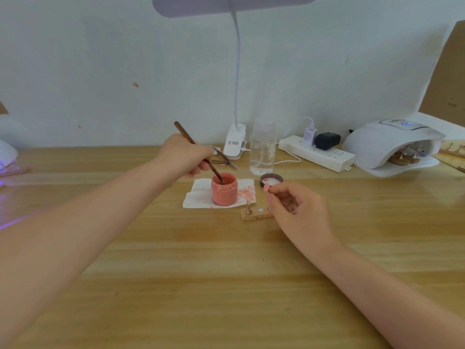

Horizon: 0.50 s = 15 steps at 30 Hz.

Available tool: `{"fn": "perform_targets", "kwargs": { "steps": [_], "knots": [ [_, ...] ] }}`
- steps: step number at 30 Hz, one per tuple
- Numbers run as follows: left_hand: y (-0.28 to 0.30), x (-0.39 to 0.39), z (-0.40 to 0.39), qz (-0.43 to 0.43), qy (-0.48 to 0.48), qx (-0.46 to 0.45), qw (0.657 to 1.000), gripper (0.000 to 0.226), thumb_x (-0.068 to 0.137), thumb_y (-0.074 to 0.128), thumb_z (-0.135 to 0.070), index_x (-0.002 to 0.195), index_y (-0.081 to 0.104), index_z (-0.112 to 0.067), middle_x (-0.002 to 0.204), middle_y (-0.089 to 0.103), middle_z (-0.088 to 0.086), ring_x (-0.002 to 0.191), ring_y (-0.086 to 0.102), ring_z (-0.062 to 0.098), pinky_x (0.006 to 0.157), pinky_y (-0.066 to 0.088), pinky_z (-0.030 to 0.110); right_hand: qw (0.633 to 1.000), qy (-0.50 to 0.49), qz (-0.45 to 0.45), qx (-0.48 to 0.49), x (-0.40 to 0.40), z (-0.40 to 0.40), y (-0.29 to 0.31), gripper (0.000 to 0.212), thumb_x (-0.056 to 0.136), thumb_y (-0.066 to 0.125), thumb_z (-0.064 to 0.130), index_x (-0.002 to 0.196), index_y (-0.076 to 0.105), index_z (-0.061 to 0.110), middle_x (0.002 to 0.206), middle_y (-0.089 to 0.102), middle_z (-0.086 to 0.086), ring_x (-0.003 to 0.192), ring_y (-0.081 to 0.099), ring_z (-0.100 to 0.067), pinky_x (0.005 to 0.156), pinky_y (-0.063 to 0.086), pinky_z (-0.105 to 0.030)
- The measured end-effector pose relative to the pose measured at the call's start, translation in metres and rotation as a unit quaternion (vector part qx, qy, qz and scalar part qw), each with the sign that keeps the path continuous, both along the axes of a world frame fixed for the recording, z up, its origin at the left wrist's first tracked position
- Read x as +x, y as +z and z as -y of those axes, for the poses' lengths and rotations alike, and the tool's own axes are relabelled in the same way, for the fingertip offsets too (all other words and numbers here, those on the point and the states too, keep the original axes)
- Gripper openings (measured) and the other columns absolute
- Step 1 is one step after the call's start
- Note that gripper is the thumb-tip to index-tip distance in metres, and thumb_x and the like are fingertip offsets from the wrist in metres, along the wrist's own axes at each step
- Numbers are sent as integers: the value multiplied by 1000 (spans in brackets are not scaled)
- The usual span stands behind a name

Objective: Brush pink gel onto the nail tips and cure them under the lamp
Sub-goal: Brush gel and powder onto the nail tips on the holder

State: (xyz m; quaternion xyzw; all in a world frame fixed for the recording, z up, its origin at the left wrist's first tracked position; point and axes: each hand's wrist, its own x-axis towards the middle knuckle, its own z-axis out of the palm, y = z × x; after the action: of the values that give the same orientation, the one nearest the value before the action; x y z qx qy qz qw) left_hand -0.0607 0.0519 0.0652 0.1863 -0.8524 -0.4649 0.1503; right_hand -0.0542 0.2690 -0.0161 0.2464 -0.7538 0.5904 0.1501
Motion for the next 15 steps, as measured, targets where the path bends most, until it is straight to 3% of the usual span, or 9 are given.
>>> {"fn": "perform_targets", "kwargs": {
  "steps": [6, 15],
  "knots": [
    [-5, 8, 18, 26, 32, 184, 982, 7, 77, 60, -9, 70, 61, -9, 44, 57, -2, 33, 45, 8, 43, 41, 17, 1000, 3, 0, 10, 1, -1, 0, 22, 84, 67, 7, 78, 66, 28, 73, 68, 0, 68, 63, -20, 67, 54, -34],
    [-14, 20, 37, 37, 50, 300, 952, 11, 82, 54, -11, 71, 55, -11, 43, 53, -3, 31, 43, 6, 38, 40, 13, 1000, -3, -4, 14, 1, -1, 1, 25, 84, 67, 5, 78, 65, 29, 73, 67, 3, 67, 63, -19, 66, 53, -30]
  ]
}}
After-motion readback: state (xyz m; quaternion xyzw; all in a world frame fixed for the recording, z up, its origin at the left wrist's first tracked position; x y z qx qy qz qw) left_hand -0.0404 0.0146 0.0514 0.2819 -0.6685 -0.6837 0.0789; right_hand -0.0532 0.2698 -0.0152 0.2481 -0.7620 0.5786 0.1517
